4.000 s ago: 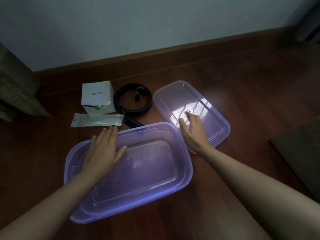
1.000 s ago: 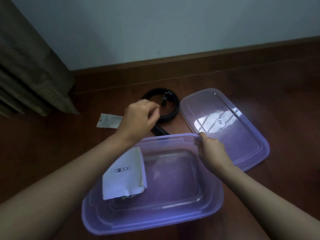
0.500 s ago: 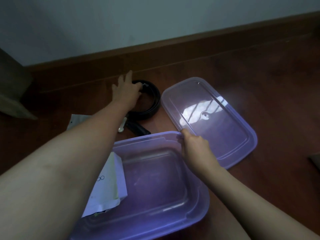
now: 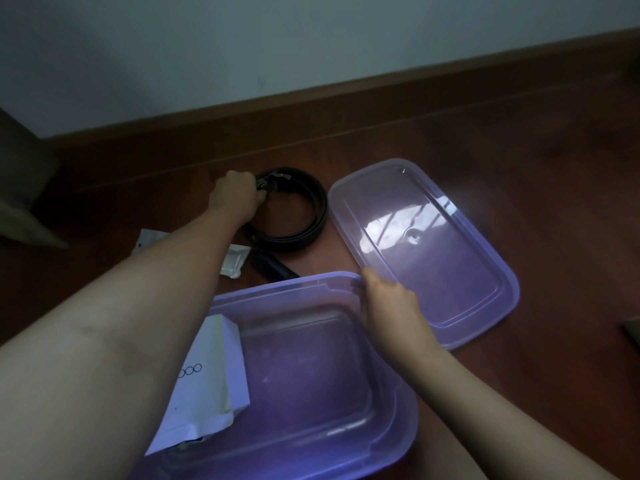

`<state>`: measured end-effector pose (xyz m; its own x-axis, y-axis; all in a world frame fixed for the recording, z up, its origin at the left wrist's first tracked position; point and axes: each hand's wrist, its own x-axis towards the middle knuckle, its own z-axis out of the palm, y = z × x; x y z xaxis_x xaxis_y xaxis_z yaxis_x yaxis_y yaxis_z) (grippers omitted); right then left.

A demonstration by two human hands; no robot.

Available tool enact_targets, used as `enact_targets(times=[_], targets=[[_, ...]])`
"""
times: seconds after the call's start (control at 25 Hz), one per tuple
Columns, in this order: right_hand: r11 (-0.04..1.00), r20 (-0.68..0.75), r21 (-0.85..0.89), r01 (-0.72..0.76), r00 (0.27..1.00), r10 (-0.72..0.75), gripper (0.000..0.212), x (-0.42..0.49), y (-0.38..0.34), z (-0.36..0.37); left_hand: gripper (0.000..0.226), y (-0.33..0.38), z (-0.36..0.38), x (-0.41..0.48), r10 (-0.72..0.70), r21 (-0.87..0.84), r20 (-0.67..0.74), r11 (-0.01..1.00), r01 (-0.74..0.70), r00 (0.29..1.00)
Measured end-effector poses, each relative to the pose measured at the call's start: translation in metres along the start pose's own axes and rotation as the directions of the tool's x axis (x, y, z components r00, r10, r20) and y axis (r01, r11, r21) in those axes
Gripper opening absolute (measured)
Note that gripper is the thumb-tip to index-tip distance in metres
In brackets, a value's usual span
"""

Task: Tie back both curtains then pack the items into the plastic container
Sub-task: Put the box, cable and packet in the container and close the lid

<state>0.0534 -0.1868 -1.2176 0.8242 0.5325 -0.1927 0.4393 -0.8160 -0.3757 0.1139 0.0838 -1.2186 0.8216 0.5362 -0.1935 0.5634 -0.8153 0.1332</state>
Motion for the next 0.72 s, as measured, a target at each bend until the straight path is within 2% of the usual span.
enact_targets(times=[0.24, 0.36, 0.52, 0.64, 0.72], targets=[[1.000, -0.021, -0.006, -0.003, 1.000, 0.002, 0.018, 0.004, 0.003, 0.006, 0.040, -0.001, -0.025, -0.021, 0.065, -0.059, -0.092, 0.996, -0.071, 0.994], [1.000, -0.028, 0.007, -0.009, 1.000, 0.009, 0.020, 0.003, 0.004, 0.008, 0.035, -0.008, -0.039, -0.039, 0.120, -0.099, -0.186, 0.985, -0.140, 0.975], [0.999, -0.036, 0.054, 0.010, 0.999, -0.008, 0.015, 0.003, 0.003, 0.005, 0.031, -0.030, -0.059, -0.079, 0.321, -0.161, -0.317, 0.909, -0.384, 0.892], [0.996, -0.011, 0.085, 0.017, 1.000, -0.016, 0.022, -0.002, -0.003, -0.005, 0.038, -0.048, -0.066, -0.131, 0.526, -0.130, -0.321, 0.799, -0.586, 0.788], [0.994, 0.031, 0.104, 0.018, 0.999, -0.021, 0.028, -0.006, -0.007, -0.013, 0.030, -0.053, -0.065, -0.169, 0.584, -0.141, -0.267, 0.763, -0.630, 0.767]])
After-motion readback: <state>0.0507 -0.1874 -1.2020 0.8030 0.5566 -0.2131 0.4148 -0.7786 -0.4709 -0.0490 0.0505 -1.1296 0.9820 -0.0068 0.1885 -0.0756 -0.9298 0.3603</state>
